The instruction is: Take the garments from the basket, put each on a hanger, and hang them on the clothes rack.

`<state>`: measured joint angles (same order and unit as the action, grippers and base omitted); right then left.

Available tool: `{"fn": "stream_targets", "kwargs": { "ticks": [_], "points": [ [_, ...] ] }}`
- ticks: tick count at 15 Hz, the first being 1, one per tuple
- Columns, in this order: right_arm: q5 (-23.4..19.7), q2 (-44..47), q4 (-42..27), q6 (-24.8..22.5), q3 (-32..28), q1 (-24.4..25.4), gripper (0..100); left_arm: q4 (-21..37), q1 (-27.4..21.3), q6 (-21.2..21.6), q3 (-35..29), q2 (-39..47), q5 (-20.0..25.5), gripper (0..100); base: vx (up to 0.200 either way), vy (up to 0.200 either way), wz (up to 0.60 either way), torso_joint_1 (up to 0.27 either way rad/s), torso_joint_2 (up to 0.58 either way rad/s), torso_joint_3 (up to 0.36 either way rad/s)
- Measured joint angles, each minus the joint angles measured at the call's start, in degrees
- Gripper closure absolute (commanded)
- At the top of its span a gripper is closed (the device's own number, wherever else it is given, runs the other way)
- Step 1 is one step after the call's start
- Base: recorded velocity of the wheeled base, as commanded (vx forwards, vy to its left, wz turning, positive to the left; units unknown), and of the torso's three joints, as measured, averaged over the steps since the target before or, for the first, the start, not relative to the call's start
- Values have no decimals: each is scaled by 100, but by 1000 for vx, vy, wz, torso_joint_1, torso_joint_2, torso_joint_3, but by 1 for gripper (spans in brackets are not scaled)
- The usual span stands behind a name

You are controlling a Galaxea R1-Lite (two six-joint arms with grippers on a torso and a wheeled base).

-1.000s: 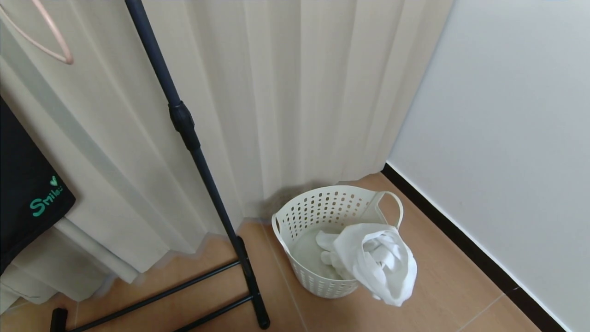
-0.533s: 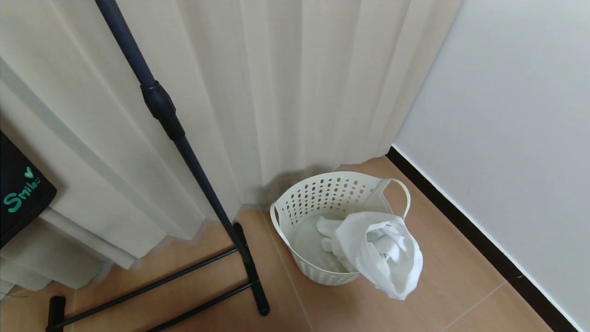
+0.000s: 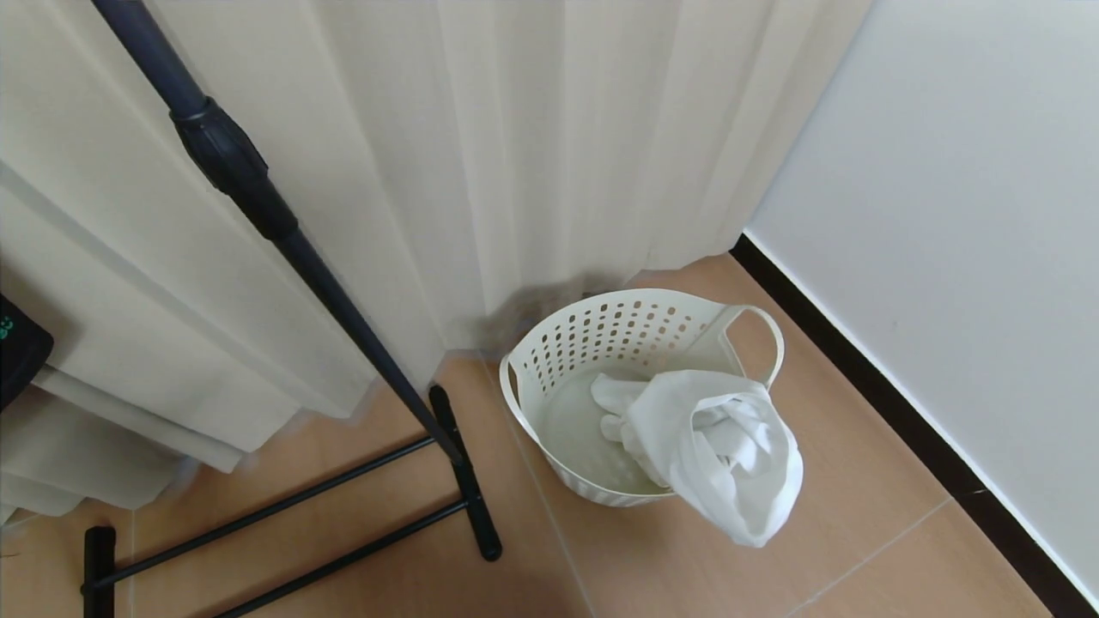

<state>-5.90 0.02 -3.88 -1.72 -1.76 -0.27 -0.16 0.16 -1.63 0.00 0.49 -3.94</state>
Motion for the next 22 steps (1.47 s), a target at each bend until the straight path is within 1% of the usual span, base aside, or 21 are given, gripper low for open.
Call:
{"fn": "stream_targets", "kwargs": {
  "ticks": [6, 9, 11, 13, 15, 17, 20, 22],
  "points": [
    [-17, 2, -44, -28, -2, 5, 0, 0, 0, -4, 0, 0, -9, 0, 0, 0, 0, 5, 0, -195],
    [-167, 250, -35, -60, -48, 117, 0, -11, 0, -2, 0, 0, -13, 0, 0, 0, 0, -2, 2, -126],
    [-224, 851, 44, -57, -174, 324, 0, -11, 0, -2, 0, 0, -16, 0, 0, 0, 0, 0, 0, 0],
    [-247, 1681, 194, -79, -372, 672, 0, -11, 2, -2, 0, 0, -16, 0, 0, 0, 0, 0, 0, 0],
    [-255, 2604, 288, -274, -618, 980, 0, -11, 0, -2, 0, 0, -16, 0, 0, 0, 0, 0, 0, 0],
    [-257, 3589, 344, -807, -911, 1168, 0, -9, -2, 0, 0, 0, -18, 0, 0, 0, 0, 0, 0, 0],
    [-252, 4990, 505, -2075, -1436, 1286, 0, -6, 0, 0, 0, 0, -16, 0, 0, 0, 0, 0, 0, 0],
    [-246, 5923, 874, -3095, -1840, 1317, 0, -9, 0, 0, 0, -2, -16, 0, 0, 0, 0, 0, 0, 0]
  ]
}}
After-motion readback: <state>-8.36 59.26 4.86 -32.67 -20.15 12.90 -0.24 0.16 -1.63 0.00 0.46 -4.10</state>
